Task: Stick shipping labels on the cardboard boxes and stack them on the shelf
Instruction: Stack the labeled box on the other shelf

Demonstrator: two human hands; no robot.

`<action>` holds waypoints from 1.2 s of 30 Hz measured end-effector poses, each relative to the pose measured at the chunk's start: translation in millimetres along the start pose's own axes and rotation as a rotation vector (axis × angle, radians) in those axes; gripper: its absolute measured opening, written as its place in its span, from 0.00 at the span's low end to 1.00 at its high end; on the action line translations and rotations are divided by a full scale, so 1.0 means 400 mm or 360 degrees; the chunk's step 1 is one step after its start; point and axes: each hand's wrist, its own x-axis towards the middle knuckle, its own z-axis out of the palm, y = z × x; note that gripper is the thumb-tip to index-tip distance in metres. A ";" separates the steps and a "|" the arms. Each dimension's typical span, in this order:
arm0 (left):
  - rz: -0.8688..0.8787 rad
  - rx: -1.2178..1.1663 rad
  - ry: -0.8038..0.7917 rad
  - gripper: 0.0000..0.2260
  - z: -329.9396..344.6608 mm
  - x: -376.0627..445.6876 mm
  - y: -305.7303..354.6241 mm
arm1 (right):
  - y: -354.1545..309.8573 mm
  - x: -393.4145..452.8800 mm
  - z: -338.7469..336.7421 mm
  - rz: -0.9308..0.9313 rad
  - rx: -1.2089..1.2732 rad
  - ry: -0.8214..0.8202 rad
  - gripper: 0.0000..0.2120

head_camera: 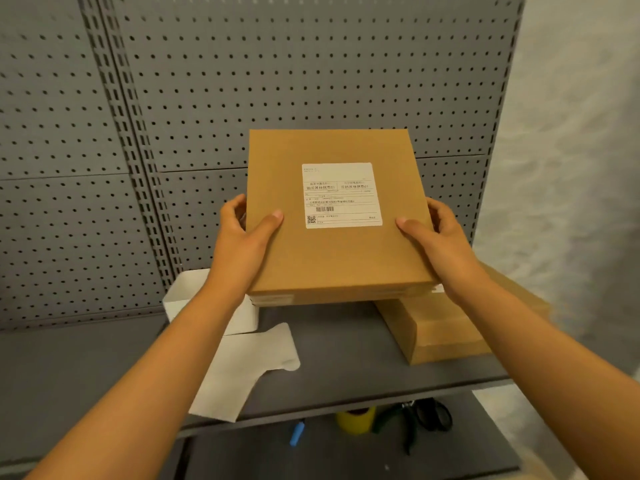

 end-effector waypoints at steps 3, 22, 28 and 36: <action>-0.0083 0.0039 0.0050 0.24 0.121 -0.036 0.007 | 0.034 0.042 -0.113 0.0035 -0.0027 -0.0052 0.29; -0.0498 0.0010 -0.0092 0.25 0.543 -0.138 -0.004 | 0.196 0.155 -0.485 0.0419 -0.0175 -0.0371 0.32; -0.0557 -0.0017 -0.0094 0.20 0.577 -0.128 -0.020 | 0.204 0.181 -0.508 0.0447 -0.0215 -0.0362 0.32; -0.0774 0.0108 -0.0111 0.26 0.608 -0.085 -0.037 | 0.214 0.222 -0.522 0.0586 -0.0405 -0.0323 0.32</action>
